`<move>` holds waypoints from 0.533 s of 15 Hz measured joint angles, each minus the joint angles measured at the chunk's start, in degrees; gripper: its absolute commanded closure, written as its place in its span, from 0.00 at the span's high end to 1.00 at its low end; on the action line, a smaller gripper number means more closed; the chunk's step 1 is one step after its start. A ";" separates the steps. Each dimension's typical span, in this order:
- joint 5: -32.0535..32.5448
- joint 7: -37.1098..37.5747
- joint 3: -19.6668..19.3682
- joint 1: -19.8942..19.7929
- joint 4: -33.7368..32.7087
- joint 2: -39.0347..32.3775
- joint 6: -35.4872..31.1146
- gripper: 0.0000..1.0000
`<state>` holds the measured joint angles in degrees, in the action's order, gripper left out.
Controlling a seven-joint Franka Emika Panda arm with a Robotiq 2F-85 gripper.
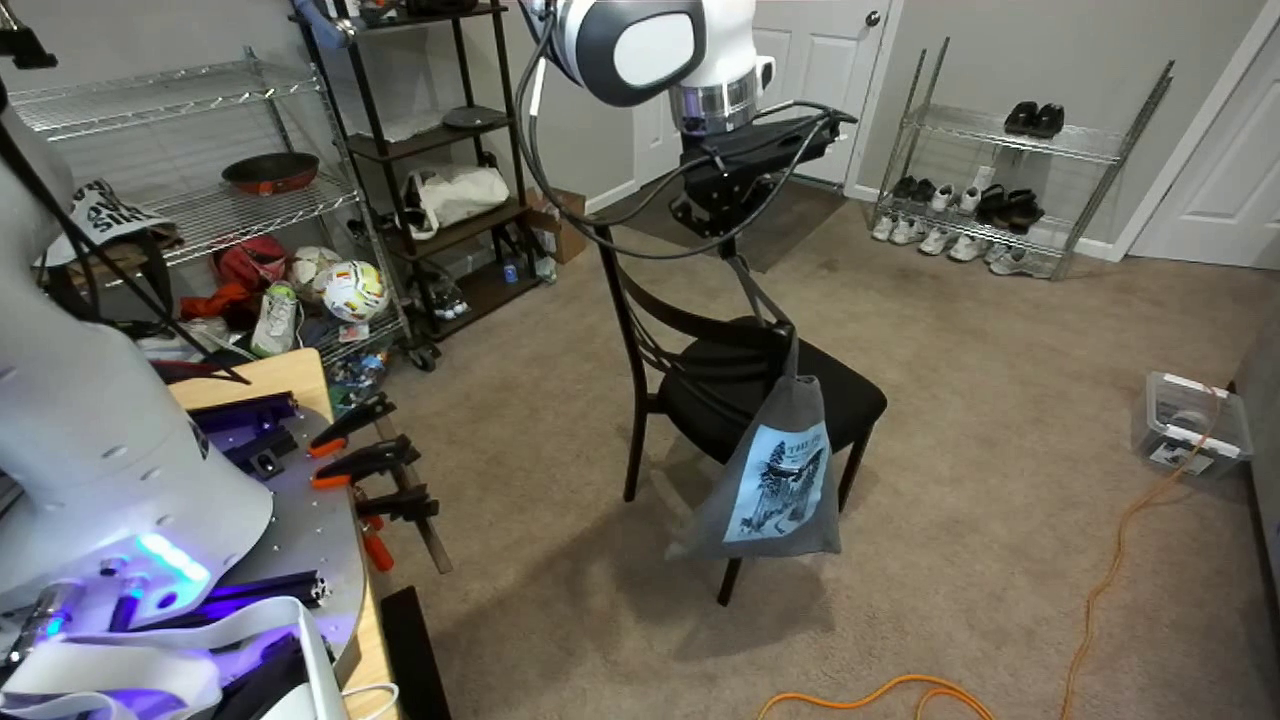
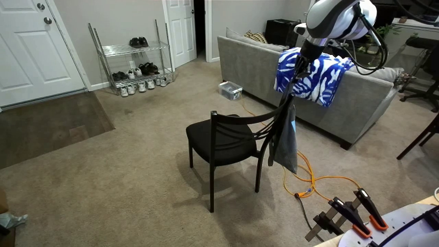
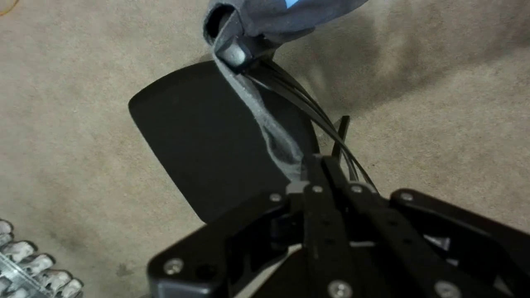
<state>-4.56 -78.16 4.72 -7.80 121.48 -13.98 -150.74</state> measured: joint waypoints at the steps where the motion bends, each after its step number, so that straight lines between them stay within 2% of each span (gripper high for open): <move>1: -0.39 -0.81 0.09 -0.10 1.64 0.89 -3.44 0.01; 5: -5.41 -5.57 1.82 -0.48 9.15 5.01 -15.94 0.01; 8: -10.21 -9.59 3.93 -0.75 12.79 7.42 -20.46 0.01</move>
<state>-14.78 -87.76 8.65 -8.55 134.28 -6.56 -171.20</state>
